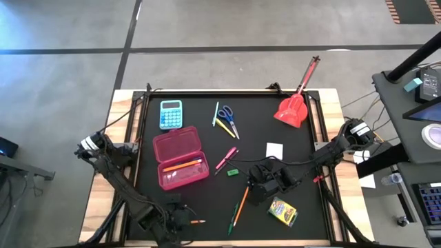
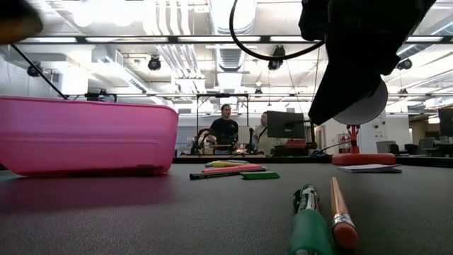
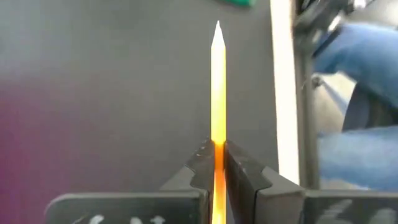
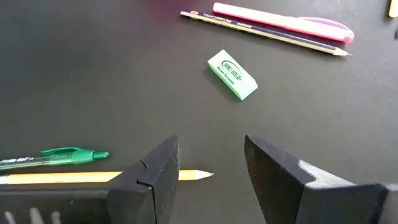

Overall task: Pack school essentials
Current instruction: Put the yellow pencil into the pink supply box

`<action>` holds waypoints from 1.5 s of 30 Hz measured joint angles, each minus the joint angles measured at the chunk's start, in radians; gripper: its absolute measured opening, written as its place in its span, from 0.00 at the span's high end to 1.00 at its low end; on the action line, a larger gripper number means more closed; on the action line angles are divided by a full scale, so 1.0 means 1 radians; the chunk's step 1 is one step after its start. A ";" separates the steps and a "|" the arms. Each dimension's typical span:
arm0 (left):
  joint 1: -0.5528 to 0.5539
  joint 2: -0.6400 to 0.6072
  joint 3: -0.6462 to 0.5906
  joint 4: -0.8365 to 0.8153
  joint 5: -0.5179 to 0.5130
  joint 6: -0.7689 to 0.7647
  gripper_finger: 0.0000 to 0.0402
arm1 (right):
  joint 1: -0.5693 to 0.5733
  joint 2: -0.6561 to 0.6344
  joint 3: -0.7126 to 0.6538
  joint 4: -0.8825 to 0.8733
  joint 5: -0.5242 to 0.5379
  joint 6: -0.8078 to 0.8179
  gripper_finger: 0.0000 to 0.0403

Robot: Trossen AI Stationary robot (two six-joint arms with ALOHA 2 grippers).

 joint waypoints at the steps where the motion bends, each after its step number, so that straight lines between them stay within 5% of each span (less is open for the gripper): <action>1: 0.008 -0.003 0.015 0.001 -0.009 0.018 0.98 | 0.000 0.000 0.000 0.000 -0.001 -0.003 0.58; 11: 0.116 -0.117 0.086 -0.077 -0.035 0.255 0.98 | 0.001 0.000 0.000 -0.006 -0.064 -0.032 0.58; 17: 0.210 -0.270 0.073 -0.278 -0.193 0.274 0.98 | 0.002 0.000 0.000 -0.037 -0.078 -0.037 0.58; 25: 0.377 -0.398 -0.115 -0.320 -0.272 0.265 0.98 | 0.002 0.000 0.000 -0.061 -0.078 -0.050 0.58; 37: 0.489 -0.394 -0.421 -0.032 -0.037 0.235 0.98 | 0.002 0.000 0.000 -0.060 -0.075 -0.077 0.58; 45: 0.491 -0.394 -0.468 0.060 0.008 0.238 0.98 | -0.002 0.000 0.000 -0.060 -0.074 -0.126 0.58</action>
